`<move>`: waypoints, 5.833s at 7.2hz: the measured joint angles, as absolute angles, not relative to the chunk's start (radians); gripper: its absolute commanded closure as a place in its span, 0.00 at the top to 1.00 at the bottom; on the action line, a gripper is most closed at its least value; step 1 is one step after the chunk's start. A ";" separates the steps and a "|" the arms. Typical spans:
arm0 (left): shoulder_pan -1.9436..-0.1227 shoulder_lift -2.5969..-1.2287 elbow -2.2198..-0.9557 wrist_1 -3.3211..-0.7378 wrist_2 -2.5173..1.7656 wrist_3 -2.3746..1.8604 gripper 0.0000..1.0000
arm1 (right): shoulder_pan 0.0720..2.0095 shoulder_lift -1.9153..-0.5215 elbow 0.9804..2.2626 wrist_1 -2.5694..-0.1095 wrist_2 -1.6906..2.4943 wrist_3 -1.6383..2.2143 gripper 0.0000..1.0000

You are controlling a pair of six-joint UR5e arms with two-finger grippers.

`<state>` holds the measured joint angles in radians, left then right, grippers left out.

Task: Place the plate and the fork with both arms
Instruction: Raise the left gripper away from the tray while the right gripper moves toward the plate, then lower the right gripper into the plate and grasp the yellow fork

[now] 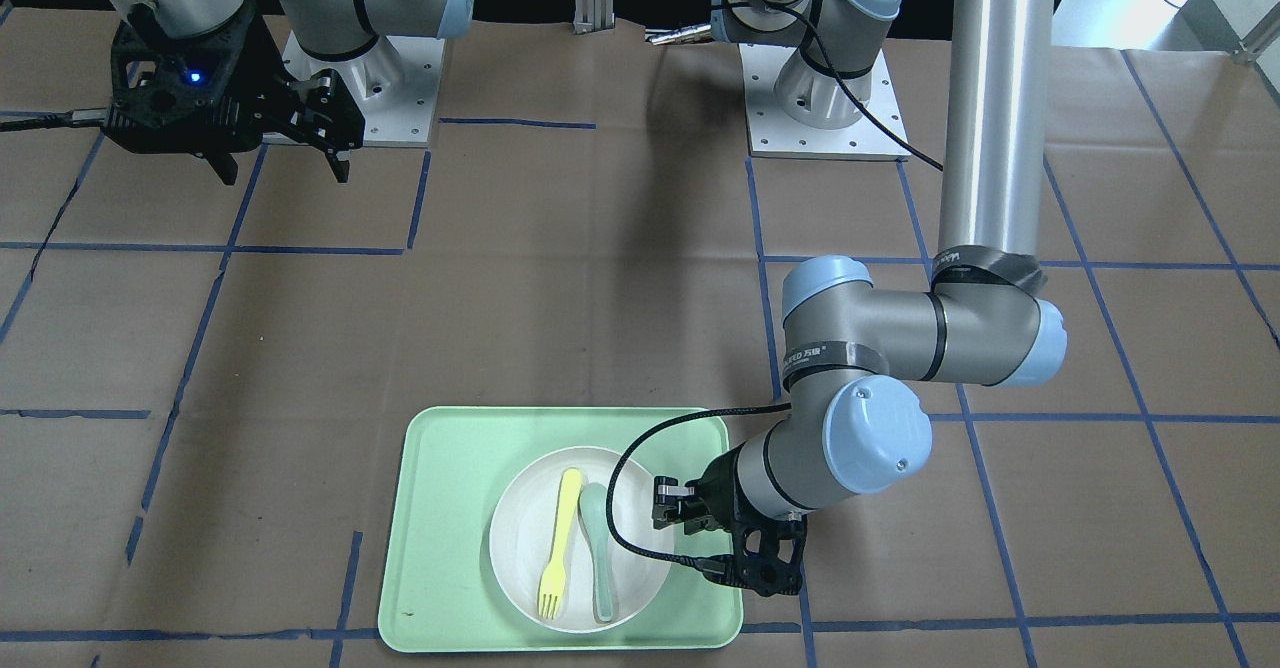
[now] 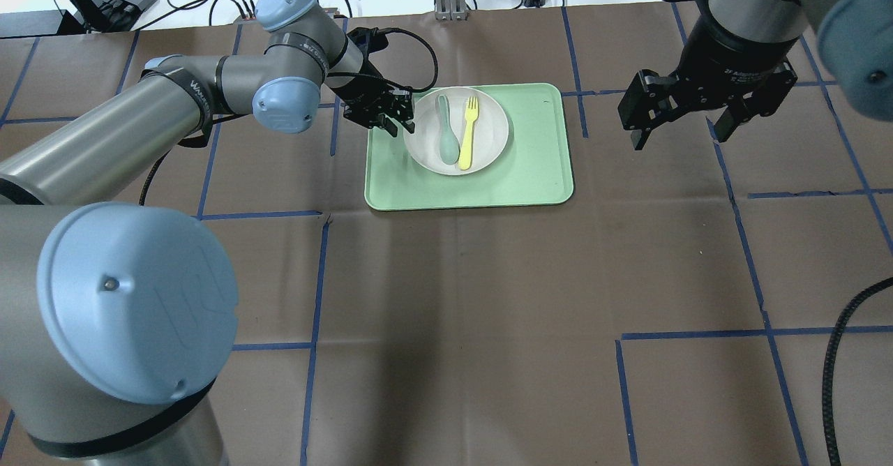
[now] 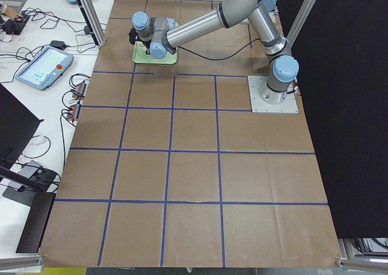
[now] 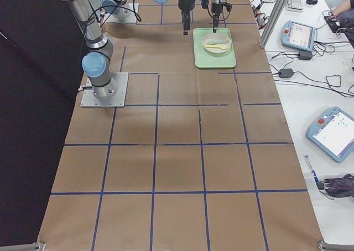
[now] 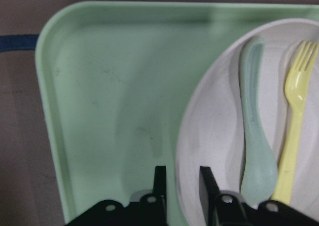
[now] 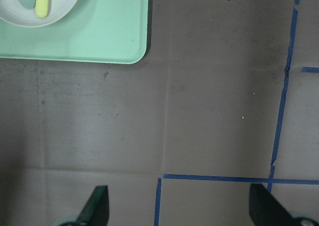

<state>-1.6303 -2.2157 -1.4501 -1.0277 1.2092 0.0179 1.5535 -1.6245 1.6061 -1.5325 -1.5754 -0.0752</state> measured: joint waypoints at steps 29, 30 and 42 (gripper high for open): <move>-1.595 -1.501 -1.639 -1.588 1.654 0.136 1.00 | 1.873 -0.842 1.191 -1.924 -1.574 0.353 0.64; -1.595 -1.502 -1.642 -1.585 1.656 0.125 1.00 | 1.871 -0.826 1.190 -1.934 -1.574 0.353 0.58; -1.595 -1.493 -1.647 -1.572 1.661 -0.024 1.00 | 1.868 -0.764 1.185 -1.974 -1.574 0.357 0.56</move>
<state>-1.5954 -1.4927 -1.6475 -1.5723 1.6609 -0.0236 1.8685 -0.7643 1.1851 -1.9737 -1.5737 0.3573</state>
